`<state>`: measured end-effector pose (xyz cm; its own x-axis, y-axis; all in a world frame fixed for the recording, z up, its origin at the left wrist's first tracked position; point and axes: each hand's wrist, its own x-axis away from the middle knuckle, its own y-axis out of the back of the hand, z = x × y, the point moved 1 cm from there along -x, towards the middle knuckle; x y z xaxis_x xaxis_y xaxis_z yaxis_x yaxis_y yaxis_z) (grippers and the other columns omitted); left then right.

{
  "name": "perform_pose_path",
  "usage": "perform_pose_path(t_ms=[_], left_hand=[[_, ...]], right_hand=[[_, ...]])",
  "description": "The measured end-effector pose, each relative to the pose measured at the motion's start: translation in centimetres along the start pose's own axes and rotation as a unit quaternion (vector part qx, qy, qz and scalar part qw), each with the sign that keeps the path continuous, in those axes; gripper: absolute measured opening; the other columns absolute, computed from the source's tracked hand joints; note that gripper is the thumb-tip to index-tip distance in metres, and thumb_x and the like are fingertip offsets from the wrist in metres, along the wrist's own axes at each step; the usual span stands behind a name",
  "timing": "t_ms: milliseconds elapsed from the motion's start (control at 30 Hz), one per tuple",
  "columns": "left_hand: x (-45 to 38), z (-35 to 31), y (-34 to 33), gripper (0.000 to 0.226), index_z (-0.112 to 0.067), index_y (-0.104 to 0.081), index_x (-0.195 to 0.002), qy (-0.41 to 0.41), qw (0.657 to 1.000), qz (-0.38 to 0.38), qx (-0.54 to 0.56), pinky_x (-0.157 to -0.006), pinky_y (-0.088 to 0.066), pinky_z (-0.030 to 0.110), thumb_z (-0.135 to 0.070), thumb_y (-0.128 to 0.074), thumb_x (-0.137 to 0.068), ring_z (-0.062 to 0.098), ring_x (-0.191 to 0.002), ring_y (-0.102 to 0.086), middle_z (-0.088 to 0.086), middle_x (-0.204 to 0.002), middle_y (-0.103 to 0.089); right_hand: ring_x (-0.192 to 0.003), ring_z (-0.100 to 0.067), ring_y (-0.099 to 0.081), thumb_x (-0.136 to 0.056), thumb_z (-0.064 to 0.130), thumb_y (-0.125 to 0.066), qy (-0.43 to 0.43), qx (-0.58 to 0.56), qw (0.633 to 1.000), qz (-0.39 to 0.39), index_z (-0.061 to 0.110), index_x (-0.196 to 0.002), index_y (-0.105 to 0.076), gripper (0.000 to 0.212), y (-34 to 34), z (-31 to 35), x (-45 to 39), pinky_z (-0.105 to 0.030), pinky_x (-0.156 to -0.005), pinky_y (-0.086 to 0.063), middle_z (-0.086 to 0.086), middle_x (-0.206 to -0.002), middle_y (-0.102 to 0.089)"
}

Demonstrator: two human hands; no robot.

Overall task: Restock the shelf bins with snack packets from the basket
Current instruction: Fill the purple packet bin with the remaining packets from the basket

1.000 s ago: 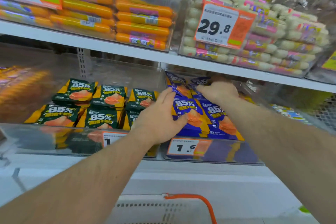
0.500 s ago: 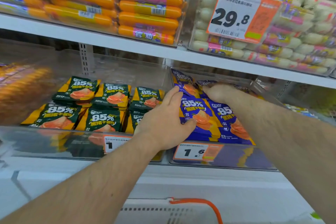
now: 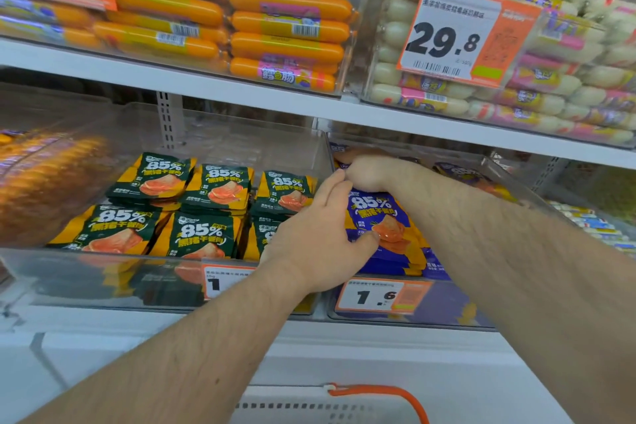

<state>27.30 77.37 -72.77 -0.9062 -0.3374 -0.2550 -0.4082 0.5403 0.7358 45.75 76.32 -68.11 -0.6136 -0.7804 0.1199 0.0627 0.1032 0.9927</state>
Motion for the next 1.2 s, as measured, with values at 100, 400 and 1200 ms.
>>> perform_pose_path(t_ms=[100,400,1200], left_hand=[[-0.1,0.0,-0.1,0.075,-0.032,-0.018,-0.151,0.004,1.0,-0.005,-0.012,-0.095,-0.051,0.038,-0.053,-0.055,-0.09,0.006,-0.13,-0.043,-0.032,-0.156,0.0],[-0.1,0.0,0.0,0.075,-0.031,-0.016,-0.152,0.003,1.0,-0.001,-0.013,-0.089,-0.055,0.036,-0.056,-0.052,-0.092,0.005,-0.129,-0.043,-0.03,-0.157,-0.002],[0.0,-0.3,0.0,0.077,-0.026,-0.017,-0.153,0.01,0.998,-0.02,-0.054,-0.101,-0.046,0.043,-0.055,-0.053,-0.091,0.011,-0.136,-0.039,-0.023,-0.16,0.0]], right_hand=[[-0.096,-0.022,-0.049,-0.1,0.016,-0.042,0.008,0.013,1.0,0.005,0.006,-0.125,-0.054,0.029,-0.2,0.4,0.0,-0.03,-0.081,-0.037,-0.014,-0.118,-0.055],[-0.111,-0.027,-0.057,-0.106,0.016,-0.034,-0.02,-0.052,0.995,-0.077,0.011,-0.136,-0.051,0.035,0.7,-2.2,1.3,-0.034,-0.09,-0.044,-0.015,-0.129,-0.057],[-0.14,-0.031,-0.032,-0.106,0.022,-0.032,-0.116,-0.1,0.986,-0.065,0.01,-0.142,-0.044,0.04,-2.4,-5.2,14.9,-0.042,-0.111,-0.029,-0.014,-0.152,-0.037]])
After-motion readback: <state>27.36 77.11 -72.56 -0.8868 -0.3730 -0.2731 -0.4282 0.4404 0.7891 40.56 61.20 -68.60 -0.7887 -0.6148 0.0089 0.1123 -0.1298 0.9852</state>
